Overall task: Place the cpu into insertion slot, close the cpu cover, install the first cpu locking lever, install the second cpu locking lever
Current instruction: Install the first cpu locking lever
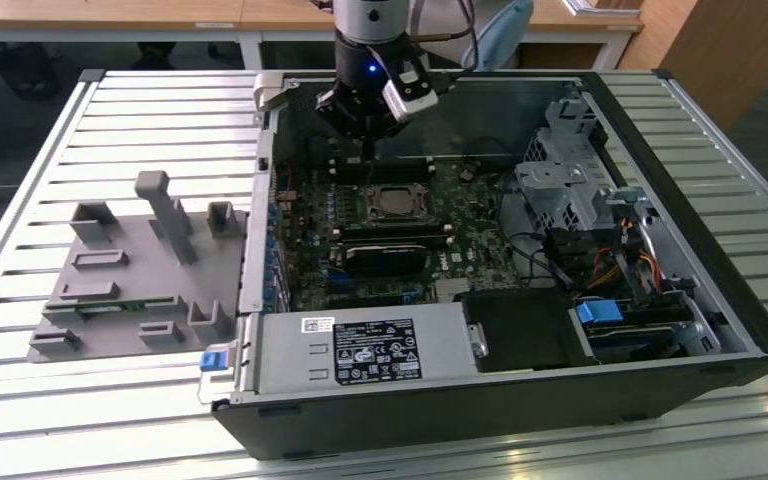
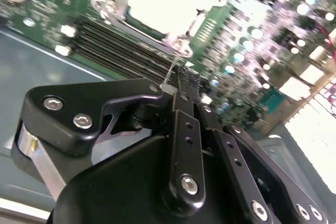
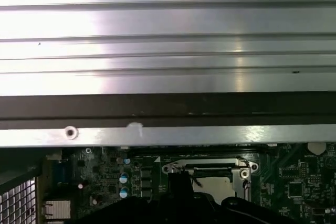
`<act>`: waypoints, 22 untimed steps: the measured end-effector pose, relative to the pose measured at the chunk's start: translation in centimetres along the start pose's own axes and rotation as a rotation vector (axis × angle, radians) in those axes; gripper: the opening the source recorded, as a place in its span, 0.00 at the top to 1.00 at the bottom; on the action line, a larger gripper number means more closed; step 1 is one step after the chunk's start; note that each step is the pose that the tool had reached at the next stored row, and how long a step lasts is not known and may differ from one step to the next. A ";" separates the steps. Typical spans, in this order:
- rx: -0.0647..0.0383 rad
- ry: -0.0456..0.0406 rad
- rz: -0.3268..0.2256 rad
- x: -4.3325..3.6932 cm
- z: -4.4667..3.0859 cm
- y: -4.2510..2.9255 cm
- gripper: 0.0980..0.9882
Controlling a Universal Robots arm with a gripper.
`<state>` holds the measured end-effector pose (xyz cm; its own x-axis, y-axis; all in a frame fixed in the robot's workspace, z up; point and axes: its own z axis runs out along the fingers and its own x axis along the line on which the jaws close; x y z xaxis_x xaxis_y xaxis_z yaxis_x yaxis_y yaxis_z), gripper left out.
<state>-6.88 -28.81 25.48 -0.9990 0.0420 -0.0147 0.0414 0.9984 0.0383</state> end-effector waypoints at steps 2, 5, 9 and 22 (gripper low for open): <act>0.000 0.0002 0.000 -0.89 0.05 0.06 0.99; 0.000 0.0005 0.000 -1.94 0.11 0.11 0.99; -0.020 0.0011 0.000 -2.04 0.22 0.09 0.99; -0.033 -0.0099 0.000 -2.21 1.36 -0.04 0.99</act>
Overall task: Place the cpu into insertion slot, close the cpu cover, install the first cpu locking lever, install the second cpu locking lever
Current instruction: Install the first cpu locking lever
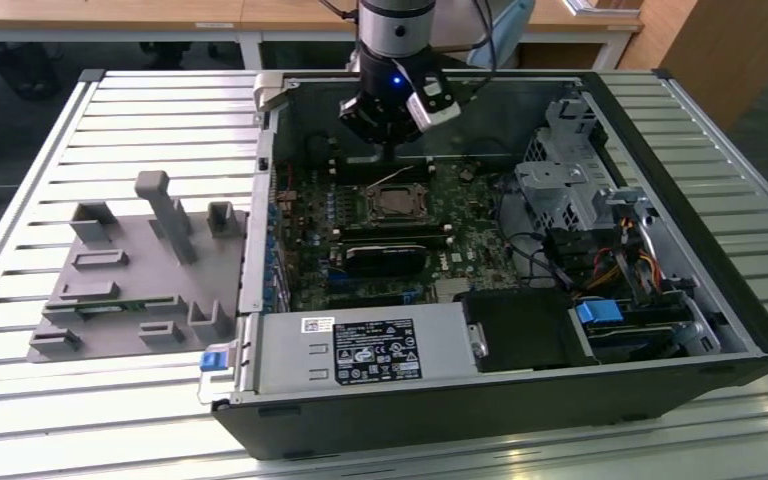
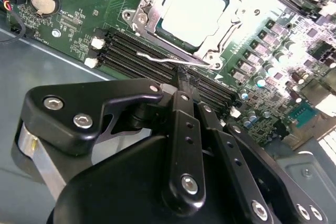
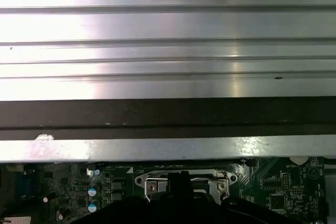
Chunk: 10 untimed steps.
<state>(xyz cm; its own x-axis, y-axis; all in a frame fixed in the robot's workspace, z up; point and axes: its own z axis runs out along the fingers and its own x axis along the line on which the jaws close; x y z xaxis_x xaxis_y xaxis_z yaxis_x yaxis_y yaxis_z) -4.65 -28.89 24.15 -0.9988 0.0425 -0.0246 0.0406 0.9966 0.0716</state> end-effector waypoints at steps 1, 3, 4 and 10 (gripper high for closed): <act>0.000 0.0001 0.000 -0.08 0.10 0.00 0.99; -0.001 0.0001 0.000 -0.25 0.29 -0.01 0.99; -0.001 0.0000 0.000 -0.33 0.38 -0.01 0.99; -0.001 0.0000 0.000 -0.77 1.00 -0.04 0.99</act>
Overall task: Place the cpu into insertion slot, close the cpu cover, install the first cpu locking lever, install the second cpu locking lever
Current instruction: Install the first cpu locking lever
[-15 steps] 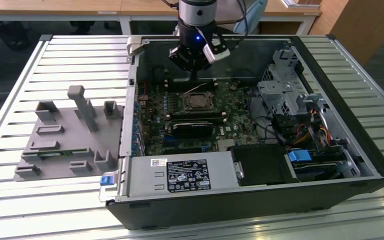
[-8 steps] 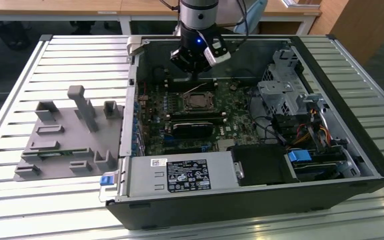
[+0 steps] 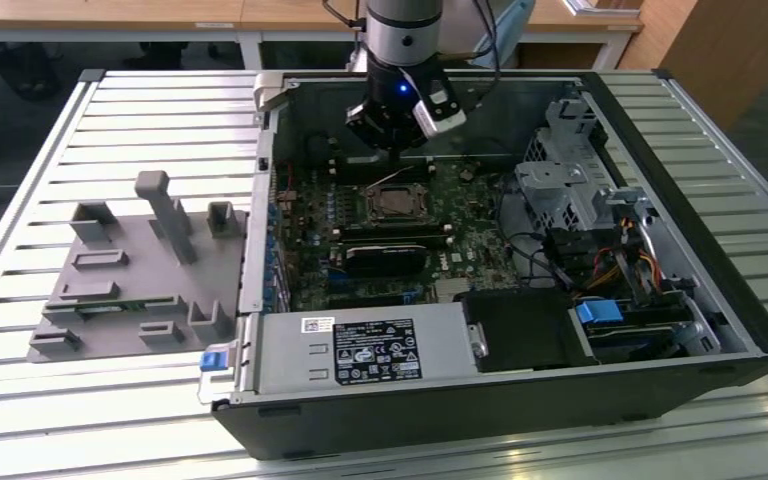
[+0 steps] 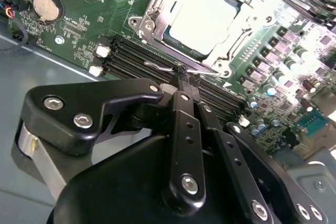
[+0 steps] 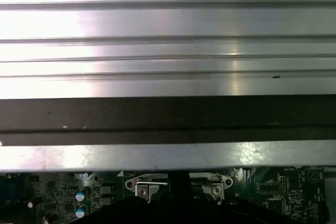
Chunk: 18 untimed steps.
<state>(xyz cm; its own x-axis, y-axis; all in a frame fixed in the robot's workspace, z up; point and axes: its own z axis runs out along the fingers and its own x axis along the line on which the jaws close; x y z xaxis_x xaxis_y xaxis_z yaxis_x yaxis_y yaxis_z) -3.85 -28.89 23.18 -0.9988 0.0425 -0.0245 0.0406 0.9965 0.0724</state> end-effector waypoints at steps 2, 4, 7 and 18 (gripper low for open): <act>0.000 0.0000 0.000 -0.13 0.11 0.00 0.99; 0.000 0.0000 0.000 -0.26 0.19 0.00 0.99; 0.000 0.0000 0.000 -0.41 0.31 -0.01 0.99; 0.000 0.0001 0.000 -0.82 0.93 0.02 0.99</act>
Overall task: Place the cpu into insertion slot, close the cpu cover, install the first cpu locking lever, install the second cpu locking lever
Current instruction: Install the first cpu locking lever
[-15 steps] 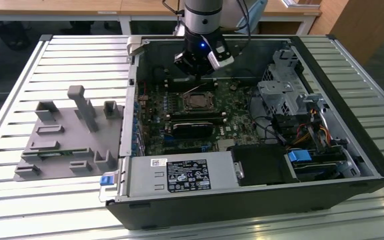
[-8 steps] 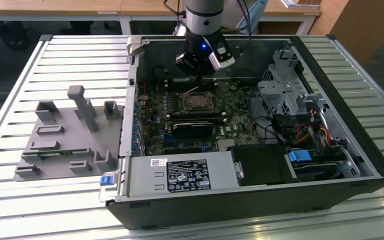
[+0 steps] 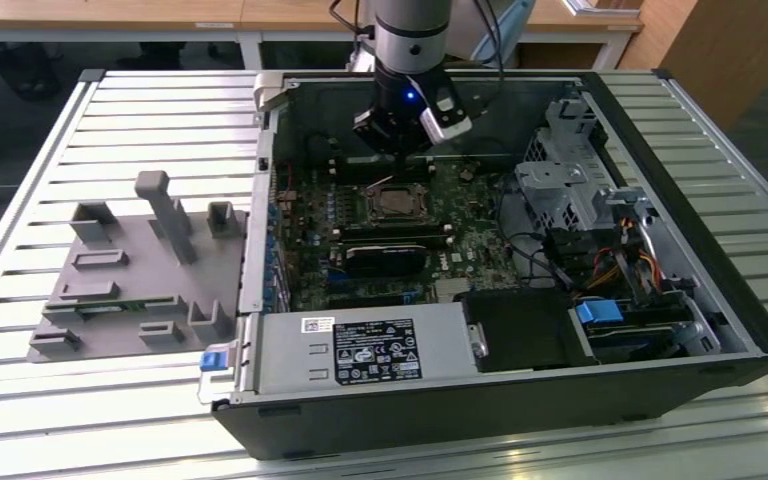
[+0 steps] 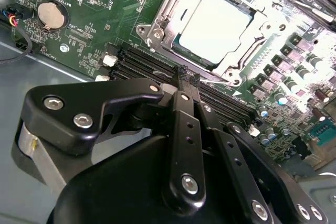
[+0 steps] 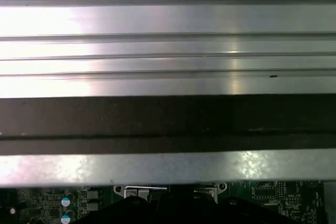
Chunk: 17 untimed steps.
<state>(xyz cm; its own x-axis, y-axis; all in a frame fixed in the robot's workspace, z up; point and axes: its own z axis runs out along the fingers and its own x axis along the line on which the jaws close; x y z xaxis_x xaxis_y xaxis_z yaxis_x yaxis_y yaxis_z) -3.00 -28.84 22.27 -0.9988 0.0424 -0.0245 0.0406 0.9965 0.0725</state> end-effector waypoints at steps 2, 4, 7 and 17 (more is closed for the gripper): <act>0.000 0.0000 0.000 -0.08 0.10 0.02 0.99; 0.000 0.0000 0.000 -0.18 0.20 0.05 0.99; 0.000 0.0000 0.000 -0.31 0.34 0.11 0.99; 0.000 0.0000 0.000 -0.62 0.87 0.27 0.99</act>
<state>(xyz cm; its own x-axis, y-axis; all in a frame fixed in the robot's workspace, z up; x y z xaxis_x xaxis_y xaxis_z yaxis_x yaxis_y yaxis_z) -2.35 -28.53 21.44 -0.9988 0.0425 -0.0245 0.0406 0.9965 0.0725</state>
